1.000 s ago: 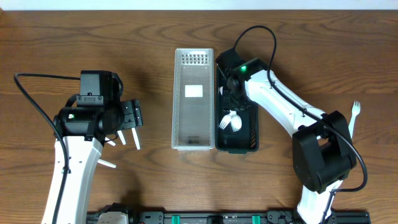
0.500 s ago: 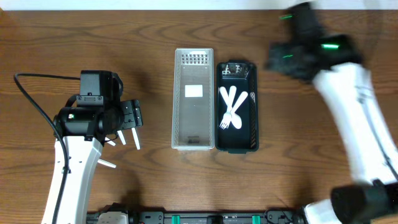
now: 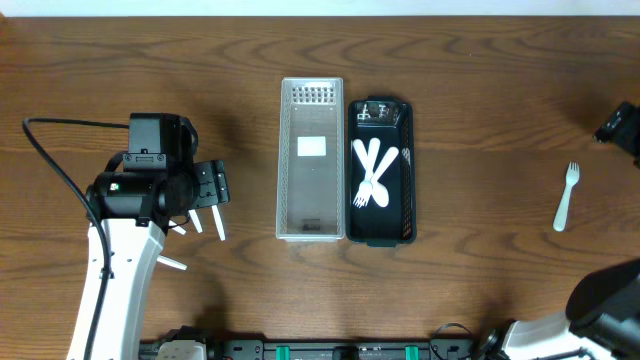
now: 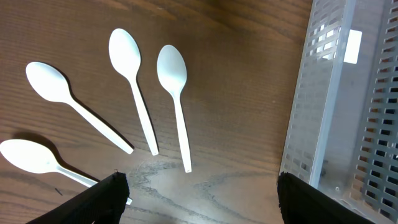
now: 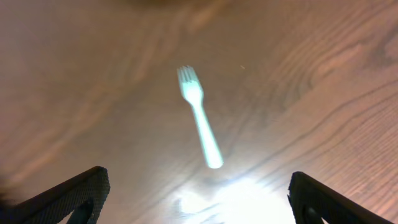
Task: Pack container
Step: 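Move the right gripper to the last white fork and grasp it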
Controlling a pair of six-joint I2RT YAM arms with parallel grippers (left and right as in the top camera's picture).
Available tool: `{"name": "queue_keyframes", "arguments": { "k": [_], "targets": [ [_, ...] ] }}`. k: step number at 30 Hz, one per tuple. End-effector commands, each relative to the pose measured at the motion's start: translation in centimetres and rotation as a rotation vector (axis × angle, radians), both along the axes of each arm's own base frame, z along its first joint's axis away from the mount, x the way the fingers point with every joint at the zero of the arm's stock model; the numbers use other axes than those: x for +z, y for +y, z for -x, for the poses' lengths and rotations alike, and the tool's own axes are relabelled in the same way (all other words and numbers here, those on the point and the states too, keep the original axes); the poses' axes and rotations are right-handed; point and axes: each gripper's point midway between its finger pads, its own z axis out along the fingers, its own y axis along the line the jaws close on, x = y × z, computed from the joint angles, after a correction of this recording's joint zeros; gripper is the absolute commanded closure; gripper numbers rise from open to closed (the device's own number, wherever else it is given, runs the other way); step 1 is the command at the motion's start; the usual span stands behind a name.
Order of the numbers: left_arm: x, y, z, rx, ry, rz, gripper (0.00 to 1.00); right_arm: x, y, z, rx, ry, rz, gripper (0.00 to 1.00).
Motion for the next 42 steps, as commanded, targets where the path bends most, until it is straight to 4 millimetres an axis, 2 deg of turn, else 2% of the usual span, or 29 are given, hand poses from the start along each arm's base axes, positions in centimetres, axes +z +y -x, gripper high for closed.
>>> {"name": "queue_keyframes", "arguments": {
  "k": [1, 7, 12, 17, 24, 31, 40, 42],
  "targets": [
    [0.5, -0.1, -0.3, 0.000, -0.013, 0.000, 0.21, -4.5, -1.0, 0.4, 0.043, 0.095, -0.062, 0.04],
    [0.5, -0.1, -0.3, 0.000, -0.013, 0.000, 0.21, -10.7, -1.9, -0.1, 0.063, 0.202, -0.130, 0.03],
    [0.5, -0.1, -0.3, 0.000, -0.014, 0.001, 0.21, -14.0, -2.2, -0.6, 0.082, 0.245, -0.157, 0.03],
    [0.5, -0.1, -0.3, 0.000, -0.013, 0.000, 0.20, -16.5, -2.5, -1.0, 0.086, 0.265, -0.171, 0.02],
    [0.5, -0.1, -0.3, 0.000, -0.014, 0.000, 0.21, -18.3, -2.2, -2.6, 0.159, 0.231, -0.191, 0.02],
    [0.5, -0.1, -0.3, 0.000, -0.014, 0.001, 0.21, -20.0, -1.0, -3.7, 0.241, 0.201, -0.244, 0.03],
    [0.5, -0.1, -0.3, 0.000, -0.014, 0.000, 0.21, -21.8, -0.7, -3.5, 0.261, 0.229, -0.268, 0.04],
    [0.5, -0.1, -0.3, 0.000, -0.014, 0.001, 0.21, -22.2, -0.5, -3.3, 0.261, 0.241, -0.278, 0.09]
  ]
}}
